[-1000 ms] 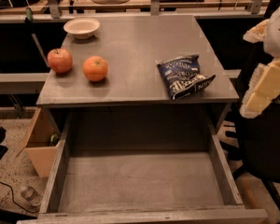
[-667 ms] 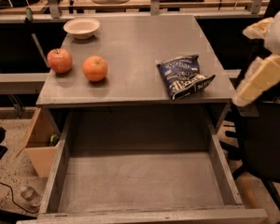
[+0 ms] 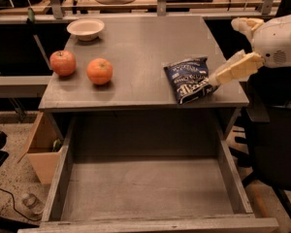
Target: Place orange into top drawer
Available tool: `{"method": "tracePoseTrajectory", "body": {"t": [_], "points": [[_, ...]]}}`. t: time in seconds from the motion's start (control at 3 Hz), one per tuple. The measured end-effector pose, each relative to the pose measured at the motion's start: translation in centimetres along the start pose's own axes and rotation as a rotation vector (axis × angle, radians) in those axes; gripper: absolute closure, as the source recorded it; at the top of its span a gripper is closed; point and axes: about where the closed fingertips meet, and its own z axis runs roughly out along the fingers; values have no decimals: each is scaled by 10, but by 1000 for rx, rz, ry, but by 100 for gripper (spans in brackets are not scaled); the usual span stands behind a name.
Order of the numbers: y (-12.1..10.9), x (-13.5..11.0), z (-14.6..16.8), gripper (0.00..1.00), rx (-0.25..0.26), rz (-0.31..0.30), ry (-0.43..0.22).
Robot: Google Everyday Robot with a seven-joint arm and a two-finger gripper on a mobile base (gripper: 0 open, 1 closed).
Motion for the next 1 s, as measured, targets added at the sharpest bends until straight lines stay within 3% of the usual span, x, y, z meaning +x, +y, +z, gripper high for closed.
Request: {"method": "tracePoseTrajectory", "body": {"t": [0.33,0.67,1.0], "points": [[6,-31,14,0,-29,29,-124],[6,-30,14,0,-28,29,-122],[3,-36,33,0,-43,34,-141]]}}
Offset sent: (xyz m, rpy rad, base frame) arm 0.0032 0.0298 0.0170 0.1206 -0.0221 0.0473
